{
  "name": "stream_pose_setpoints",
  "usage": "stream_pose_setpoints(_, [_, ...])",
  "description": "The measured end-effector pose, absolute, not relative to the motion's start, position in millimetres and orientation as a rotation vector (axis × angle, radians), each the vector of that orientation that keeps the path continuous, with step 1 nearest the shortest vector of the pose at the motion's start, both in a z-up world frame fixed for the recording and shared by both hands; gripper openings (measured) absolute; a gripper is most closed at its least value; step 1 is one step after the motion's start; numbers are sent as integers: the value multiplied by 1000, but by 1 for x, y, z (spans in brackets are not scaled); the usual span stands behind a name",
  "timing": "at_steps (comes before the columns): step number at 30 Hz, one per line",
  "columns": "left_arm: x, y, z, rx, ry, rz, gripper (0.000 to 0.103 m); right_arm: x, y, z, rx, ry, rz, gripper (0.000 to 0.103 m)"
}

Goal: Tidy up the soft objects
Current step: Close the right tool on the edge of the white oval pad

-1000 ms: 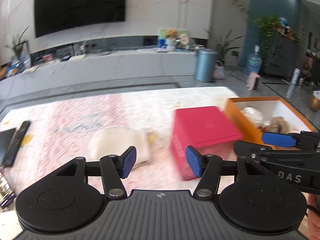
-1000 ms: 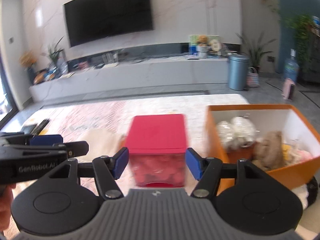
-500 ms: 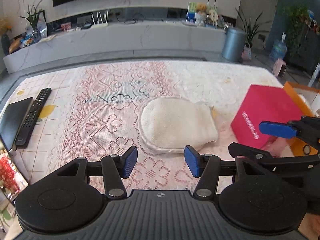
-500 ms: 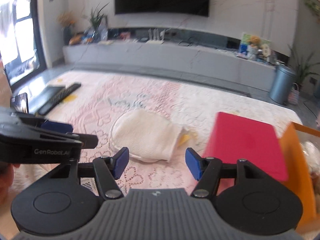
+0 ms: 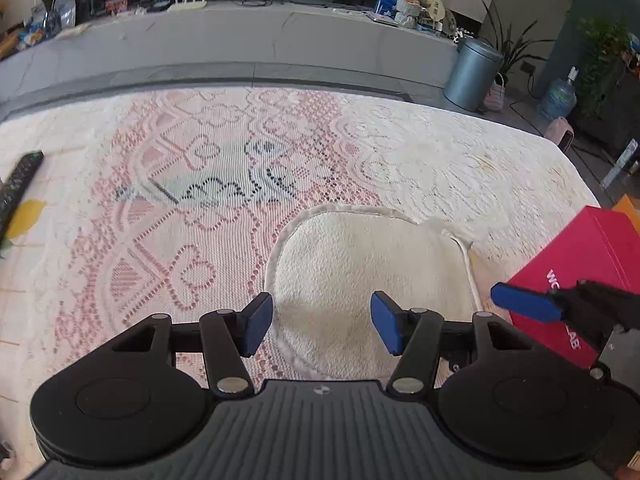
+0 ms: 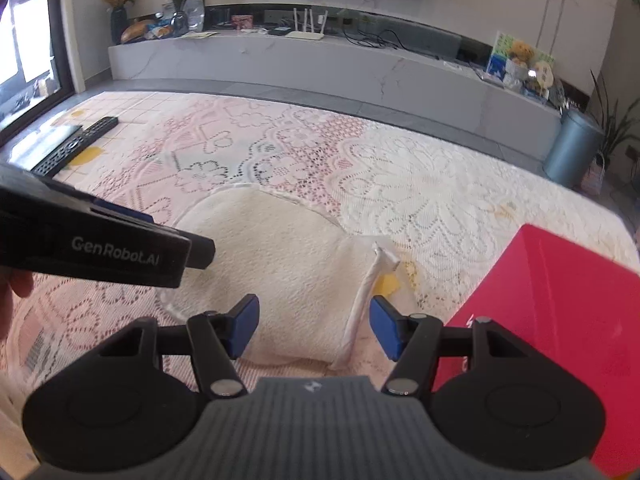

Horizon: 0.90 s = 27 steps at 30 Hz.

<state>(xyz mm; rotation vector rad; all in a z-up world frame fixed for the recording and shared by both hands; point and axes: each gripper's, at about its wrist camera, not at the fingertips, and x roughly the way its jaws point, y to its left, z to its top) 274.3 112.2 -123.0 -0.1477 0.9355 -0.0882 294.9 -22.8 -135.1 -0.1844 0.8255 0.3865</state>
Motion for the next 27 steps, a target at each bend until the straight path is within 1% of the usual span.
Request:
stream_pose_setpoints(1, [275, 113, -126, -148, 946, -75, 67, 296, -24, -138, -172, 831, 387, 59])
stream_pose_setpoints(2, [275, 114, -127, -145, 947, -68, 67, 297, -24, -140, -168, 832, 389, 51])
stream_pose_setpoints(3, [275, 114, -129, -145, 949, -65, 67, 296, -23, -143, -163, 832, 388, 39])
stream_pose_setpoints(4, [275, 114, -129, -151, 960, -70, 64, 299, -21, -146, -158, 838, 393, 34])
stream_pose_setpoints(5, [276, 113, -129, -154, 963, -68, 60, 300, -21, -149, -146, 852, 409, 24])
stream_pose_setpoints(6, [276, 113, -129, -152, 965, -65, 52, 301, -21, -151, -136, 862, 420, 15])
stream_pose_setpoints(7, [275, 112, -129, -148, 968, -65, 44, 300, -21, -152, -135, 855, 422, 14])
stream_pose_setpoints(8, [274, 111, -128, -138, 964, -52, 39, 299, -21, -151, -136, 850, 424, 13])
stream_pose_setpoints(9, [274, 111, -127, -129, 962, -43, 27, 298, -21, -151, -136, 849, 425, 8])
stream_pose_setpoints(10, [273, 110, -126, -127, 961, -44, 7, 298, -21, -151, -133, 849, 427, 8])
stream_pose_setpoints(12, [268, 106, -124, -109, 955, -43, 1, 297, -22, -149, -126, 853, 433, 7])
stream_pose_setpoints(15, [260, 102, -117, -94, 947, -53, 0, 294, -23, -146, -122, 847, 441, 7])
stream_pose_setpoints(21, [238, 103, -118, -128, 1057, -76, 0, 285, -25, -134, -117, 844, 473, 7])
stream_pose_setpoints(23, [231, 106, -120, -139, 1053, -64, 0, 281, -26, -130, -113, 840, 481, 7])
stream_pose_setpoints(24, [230, 107, -120, -144, 1040, -54, 0, 280, -26, -129, -116, 836, 474, 8])
stream_pose_setpoints(25, [231, 109, -119, -153, 1027, -46, 4, 280, -26, -130, -123, 828, 467, 9])
stream_pose_setpoints(26, [232, 112, -117, -173, 1008, -38, 7, 280, -25, -130, -130, 818, 454, 15])
stream_pose_setpoints(27, [233, 115, -116, -193, 992, -33, 17, 281, -24, -131, -137, 812, 445, 33])
